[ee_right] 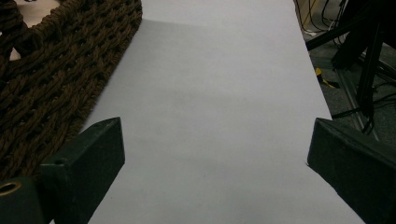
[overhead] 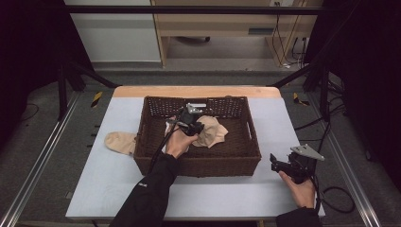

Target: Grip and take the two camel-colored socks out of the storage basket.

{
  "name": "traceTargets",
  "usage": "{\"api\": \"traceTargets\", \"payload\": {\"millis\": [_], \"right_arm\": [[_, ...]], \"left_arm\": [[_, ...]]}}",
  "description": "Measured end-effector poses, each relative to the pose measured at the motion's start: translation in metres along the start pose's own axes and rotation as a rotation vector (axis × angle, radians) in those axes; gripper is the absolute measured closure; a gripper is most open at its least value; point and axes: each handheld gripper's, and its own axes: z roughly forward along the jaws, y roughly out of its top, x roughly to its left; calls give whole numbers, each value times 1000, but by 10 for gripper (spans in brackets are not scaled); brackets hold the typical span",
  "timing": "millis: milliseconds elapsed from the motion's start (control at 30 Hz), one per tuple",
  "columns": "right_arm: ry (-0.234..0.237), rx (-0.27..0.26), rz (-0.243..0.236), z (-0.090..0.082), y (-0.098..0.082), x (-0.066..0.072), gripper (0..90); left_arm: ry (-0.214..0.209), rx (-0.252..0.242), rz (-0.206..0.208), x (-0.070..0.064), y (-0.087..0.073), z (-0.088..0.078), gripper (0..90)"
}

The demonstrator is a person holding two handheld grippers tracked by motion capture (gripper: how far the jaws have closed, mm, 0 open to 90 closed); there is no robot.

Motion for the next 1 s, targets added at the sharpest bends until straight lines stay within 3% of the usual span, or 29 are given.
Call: {"api": "traceTargets", "payload": {"millis": [167, 200, 233, 267, 433, 667, 1000], "right_arm": [[-2, 2, 3, 0, 0, 0, 44], [-2, 1, 1, 0, 0, 0, 44], [-2, 0, 0, 0, 0, 0, 44], [-3, 0, 0, 0, 0, 0, 44], [-3, 0, -1, 0, 0, 0, 44], [-4, 1, -2, 0, 0, 0, 43], [-5, 2, -4, 0, 0, 0, 44]], "left_arm": [[-17, -138, -29, 3, 7, -26, 817], [-17, -138, -29, 3, 7, -26, 817], [-19, -171, -32, 4, 9, -35, 818], [-19, -171, -32, 4, 9, -35, 818], [-27, -261, -38, 5, 12, -62, 819], [-33, -335, -39, 3, 11, -88, 819], [-34, -404, -49, 9, 5, -122, 819]]}}
